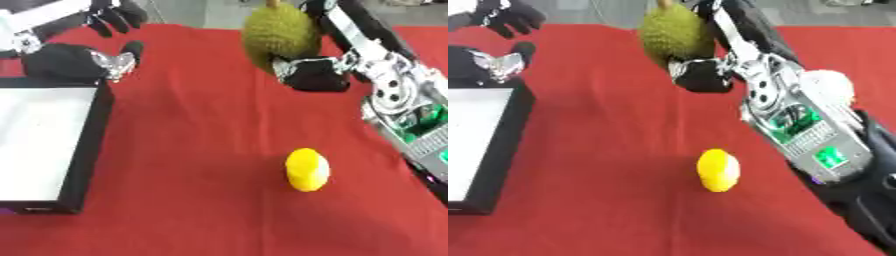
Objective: Pick up the objects with one hand, pass them to the other hand, and then place them into the box on the other side of the table.
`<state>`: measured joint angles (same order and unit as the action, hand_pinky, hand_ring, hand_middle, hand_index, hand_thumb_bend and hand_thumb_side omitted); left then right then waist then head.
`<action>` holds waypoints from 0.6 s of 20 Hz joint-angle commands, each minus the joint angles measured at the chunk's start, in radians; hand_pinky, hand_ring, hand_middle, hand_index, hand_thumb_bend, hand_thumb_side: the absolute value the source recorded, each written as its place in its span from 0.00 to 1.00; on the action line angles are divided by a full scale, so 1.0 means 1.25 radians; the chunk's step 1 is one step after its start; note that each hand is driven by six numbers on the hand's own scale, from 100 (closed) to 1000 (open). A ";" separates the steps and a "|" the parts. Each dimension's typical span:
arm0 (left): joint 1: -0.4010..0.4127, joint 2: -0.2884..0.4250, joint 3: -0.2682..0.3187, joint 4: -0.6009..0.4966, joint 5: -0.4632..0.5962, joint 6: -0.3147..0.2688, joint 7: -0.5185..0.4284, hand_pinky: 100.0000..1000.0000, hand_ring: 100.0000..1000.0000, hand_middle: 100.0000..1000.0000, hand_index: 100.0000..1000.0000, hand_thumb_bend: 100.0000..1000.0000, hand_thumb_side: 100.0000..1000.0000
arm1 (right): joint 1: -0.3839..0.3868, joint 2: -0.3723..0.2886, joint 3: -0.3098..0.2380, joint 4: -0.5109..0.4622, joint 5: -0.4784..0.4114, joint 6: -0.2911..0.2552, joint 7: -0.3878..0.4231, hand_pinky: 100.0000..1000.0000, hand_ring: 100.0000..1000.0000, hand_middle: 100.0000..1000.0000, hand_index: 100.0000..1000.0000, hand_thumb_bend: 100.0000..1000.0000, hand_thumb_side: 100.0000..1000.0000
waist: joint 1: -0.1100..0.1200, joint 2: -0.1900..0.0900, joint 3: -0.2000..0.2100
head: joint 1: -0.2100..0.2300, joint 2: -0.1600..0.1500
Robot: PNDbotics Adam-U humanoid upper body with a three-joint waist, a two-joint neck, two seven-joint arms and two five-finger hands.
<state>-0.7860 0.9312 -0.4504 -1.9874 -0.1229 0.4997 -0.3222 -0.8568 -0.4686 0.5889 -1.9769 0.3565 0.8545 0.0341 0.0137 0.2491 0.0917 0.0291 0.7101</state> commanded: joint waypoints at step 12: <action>-0.068 -0.049 -0.053 -0.010 -0.095 0.013 -0.026 0.79 0.81 0.76 0.86 0.00 0.43 | -0.033 0.055 0.035 0.039 0.048 -0.054 0.026 0.81 0.61 0.50 0.48 0.00 0.00 | 0.013 -0.021 0.018 | 0.006 -0.016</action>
<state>-0.8525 0.8598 -0.5227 -1.9874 -0.2285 0.5160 -0.3484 -0.8758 -0.4026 0.6376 -1.9217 0.4076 0.7950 0.0644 0.0173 0.2491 0.1115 0.0336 0.7008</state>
